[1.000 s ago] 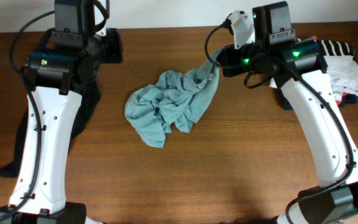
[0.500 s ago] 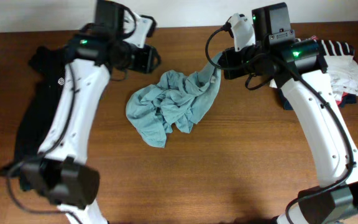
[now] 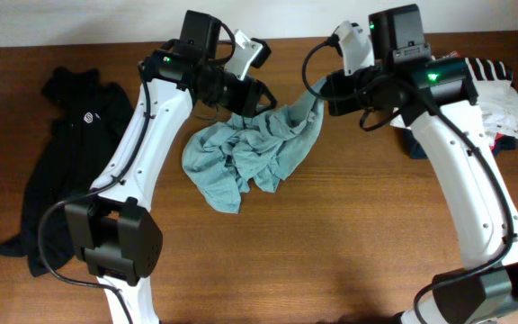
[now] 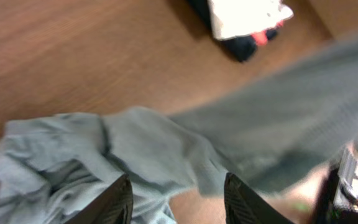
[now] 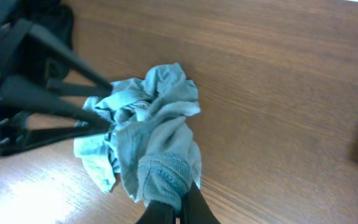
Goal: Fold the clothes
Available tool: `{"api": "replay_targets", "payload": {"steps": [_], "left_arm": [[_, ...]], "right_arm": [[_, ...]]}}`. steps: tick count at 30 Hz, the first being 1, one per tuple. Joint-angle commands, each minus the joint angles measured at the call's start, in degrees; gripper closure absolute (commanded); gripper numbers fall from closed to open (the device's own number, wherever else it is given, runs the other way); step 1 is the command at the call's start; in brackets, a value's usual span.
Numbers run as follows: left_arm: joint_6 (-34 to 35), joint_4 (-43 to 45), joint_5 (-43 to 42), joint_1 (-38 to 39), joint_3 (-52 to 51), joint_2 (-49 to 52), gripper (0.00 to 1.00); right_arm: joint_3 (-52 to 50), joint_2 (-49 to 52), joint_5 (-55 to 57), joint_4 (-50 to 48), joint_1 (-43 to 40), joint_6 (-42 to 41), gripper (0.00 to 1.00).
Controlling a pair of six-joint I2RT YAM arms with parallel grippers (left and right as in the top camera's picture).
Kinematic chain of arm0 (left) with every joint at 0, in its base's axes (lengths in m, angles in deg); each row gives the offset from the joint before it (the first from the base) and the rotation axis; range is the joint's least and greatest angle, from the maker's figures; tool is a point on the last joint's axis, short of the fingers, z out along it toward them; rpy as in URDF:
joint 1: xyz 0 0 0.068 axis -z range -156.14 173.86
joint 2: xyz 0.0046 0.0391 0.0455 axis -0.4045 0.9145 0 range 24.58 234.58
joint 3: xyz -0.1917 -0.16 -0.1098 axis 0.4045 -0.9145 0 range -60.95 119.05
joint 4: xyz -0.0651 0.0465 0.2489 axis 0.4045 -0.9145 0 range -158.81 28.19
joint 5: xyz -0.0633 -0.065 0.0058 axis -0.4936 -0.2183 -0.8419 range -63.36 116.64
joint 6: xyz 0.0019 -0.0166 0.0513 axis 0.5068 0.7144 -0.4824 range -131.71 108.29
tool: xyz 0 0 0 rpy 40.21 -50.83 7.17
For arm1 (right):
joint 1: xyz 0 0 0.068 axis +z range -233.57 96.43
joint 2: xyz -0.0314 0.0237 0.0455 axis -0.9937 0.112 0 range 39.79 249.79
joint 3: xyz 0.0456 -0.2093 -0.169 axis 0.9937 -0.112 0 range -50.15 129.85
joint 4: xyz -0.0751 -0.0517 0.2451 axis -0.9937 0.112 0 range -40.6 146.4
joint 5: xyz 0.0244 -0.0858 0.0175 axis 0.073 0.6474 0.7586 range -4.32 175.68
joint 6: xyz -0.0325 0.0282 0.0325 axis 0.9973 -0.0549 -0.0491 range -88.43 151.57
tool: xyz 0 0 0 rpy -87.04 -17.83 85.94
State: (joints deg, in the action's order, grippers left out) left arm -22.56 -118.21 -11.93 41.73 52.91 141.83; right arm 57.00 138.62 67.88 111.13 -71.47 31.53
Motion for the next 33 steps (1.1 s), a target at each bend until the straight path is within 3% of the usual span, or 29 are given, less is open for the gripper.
{"api": "replay_targets", "payload": {"steps": [1, 7, 29, 33], "left_arm": [[-6.54, -1.38, -4.28, 1.01, 0.15, -0.2, 0.49], [-9.9, -3.91, -4.31, 1.92, 0.07, -0.09, 0.42], [-10.01, 1.22, -3.56, 5.03, 0.02, 6.56, 0.41], [-8.98, 0.98, 0.31, 5.03, 0.02, 7.15, 0.41]], "right_arm": [[1.18, -1.51, 0.07, 0.66, -1.38, -0.63, 0.96], [1.18, -1.51, 0.04, 0.74, -1.36, -0.63, 0.96], [1.18, -1.51, -2.6, 1.09, -1.29, -0.15, 0.96], [1.18, -1.51, -2.56, 1.09, -1.31, 0.31, 0.96]]}}
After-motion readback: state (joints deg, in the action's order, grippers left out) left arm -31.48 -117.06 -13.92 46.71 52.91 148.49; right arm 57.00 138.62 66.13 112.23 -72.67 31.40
